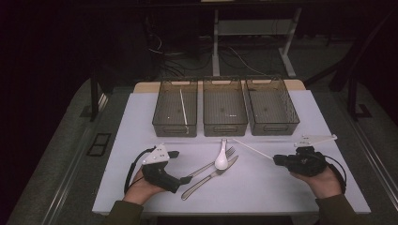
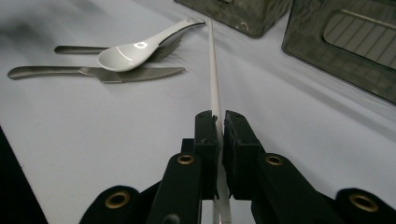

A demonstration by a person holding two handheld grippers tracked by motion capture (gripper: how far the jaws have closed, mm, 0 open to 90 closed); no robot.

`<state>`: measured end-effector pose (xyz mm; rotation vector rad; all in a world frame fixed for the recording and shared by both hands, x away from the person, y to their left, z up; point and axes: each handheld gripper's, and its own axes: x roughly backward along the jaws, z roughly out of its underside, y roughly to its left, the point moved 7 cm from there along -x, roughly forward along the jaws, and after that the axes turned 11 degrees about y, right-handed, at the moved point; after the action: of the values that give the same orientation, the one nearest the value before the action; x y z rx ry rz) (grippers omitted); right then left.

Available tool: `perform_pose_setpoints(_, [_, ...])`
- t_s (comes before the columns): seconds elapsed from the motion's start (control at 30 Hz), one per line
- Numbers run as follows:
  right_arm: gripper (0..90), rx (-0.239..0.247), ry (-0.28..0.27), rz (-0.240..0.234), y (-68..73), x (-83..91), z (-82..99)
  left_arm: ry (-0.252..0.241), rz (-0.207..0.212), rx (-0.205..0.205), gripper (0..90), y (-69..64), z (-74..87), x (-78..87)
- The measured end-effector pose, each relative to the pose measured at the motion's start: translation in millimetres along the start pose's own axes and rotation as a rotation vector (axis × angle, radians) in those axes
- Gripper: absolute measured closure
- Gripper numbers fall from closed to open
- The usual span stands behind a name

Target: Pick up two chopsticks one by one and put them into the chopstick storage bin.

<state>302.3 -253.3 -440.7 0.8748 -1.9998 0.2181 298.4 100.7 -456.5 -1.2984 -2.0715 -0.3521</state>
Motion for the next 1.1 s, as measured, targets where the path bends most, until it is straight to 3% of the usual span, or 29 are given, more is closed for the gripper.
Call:
perform_pose_setpoints(0.6, [84.2,0.028,-0.102,-0.050,6.4,21.5,-24.8,-0.007,0.007,0.010,0.0,0.9,-0.1,0.4])
perform_pose_setpoints(0.87, [84.2,0.043,-0.141,-0.047,6.9,22.9,-51.1,-0.014,0.006,0.028,0.0,1.4,0.1,-0.4])
perform_pose_setpoints(1.1, [84.2,0.053,-0.156,-0.032,6.2,16.2,-77.1,-0.006,0.006,0.020,0.0,1.9,0.6,-1.7])
